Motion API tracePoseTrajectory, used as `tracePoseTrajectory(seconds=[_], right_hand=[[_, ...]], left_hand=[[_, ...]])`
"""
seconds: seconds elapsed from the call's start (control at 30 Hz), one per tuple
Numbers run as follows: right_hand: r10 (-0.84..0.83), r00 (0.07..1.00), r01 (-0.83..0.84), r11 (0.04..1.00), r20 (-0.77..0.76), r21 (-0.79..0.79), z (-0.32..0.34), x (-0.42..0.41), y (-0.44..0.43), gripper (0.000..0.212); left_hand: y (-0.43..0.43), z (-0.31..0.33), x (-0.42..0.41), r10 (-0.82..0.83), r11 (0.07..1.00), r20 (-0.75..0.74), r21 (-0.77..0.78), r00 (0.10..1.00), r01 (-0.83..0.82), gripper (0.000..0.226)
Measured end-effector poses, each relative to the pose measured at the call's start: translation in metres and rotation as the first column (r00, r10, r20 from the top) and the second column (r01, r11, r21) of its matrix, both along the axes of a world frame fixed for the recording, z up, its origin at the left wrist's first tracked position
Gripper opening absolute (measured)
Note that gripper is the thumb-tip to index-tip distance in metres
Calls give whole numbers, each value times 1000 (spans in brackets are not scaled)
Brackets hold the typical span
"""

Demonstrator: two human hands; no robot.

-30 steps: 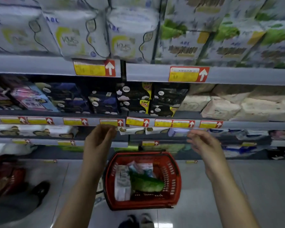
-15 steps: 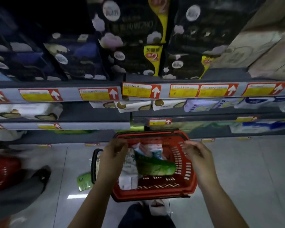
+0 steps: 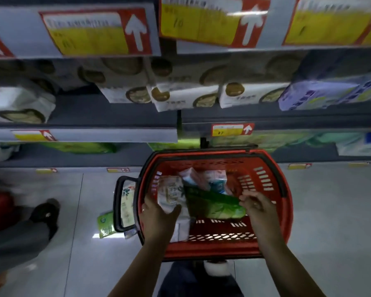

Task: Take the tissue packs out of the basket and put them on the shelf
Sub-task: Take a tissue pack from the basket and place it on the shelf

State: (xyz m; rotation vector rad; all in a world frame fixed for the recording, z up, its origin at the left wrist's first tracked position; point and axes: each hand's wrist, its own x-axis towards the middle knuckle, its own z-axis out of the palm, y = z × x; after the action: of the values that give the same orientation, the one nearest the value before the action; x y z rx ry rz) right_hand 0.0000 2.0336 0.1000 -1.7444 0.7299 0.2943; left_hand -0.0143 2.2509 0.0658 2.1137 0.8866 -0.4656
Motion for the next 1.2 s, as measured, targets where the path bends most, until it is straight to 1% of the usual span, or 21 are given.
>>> tracePoseTrajectory(seconds=[0.1, 0.17, 0.23, 0.33, 0.47, 0.53, 0.6, 0.7, 0.83, 0.9, 0.97, 1.07, 1.2], right_hand=[[37, 999, -38, 997, -17, -72, -22, -7, 2, 18], [59, 998, -63, 990, -34, -130, -35, -12, 4, 14], [71, 996, -79, 983, -50, -164, -45, -17, 7, 18], [86, 995, -95, 981, -58, -172, -55, -24, 13, 17], [55, 996, -68, 982, -77, -175, -73, -32, 20, 13], [53, 992, -73, 983, -115, -171, -81, -32, 21, 12], [69, 989, -91, 982, -134, -163, -87, -31, 22, 13], [106, 984, -129, 977, -142, -169, -87, -27, 21, 13], [132, 985, -151, 969, -107, -197, -78, -18, 20, 17], [129, 986, -148, 970, -105, -194, -75, -16, 21, 19], [116, 987, -133, 976, -108, -173, -72, -15, 23, 19], [114, 986, -132, 980, -120, -152, -64, -15, 26, 19], [155, 981, -172, 974, -118, -151, -49, -15, 31, 18]], left_hand=[[-6, -29, -14, -24, 998, -172, -65, 985, 13, 108], [-9, -44, -23, -30, 996, -235, -87, 971, 9, 115], [-14, -53, -30, -53, 996, -263, -82, 963, 33, 113], [-21, -67, -35, -47, 998, -227, -48, 973, 38, 107], [-31, -80, -34, -19, 1000, -225, -24, 974, 14, 116], [-36, -83, -32, -22, 1000, -236, 0, 971, 23, 116], [-37, -85, -31, -17, 998, -213, 47, 977, 28, 114], [-31, -87, -35, 1, 996, -147, 86, 989, 12, 108], [-10, -80, -33, -32, 994, -80, 98, 996, 40, 96], [1, -69, -31, -20, 999, -56, 49, 998, 23, 89], [15, -53, -28, 6, 999, -25, -48, 1000, -7, 84], [37, -26, -25, -22, 986, -17, -165, 1000, 19, 82], [59, 13, -20, -46, 923, -25, -383, 999, 33, 63]])
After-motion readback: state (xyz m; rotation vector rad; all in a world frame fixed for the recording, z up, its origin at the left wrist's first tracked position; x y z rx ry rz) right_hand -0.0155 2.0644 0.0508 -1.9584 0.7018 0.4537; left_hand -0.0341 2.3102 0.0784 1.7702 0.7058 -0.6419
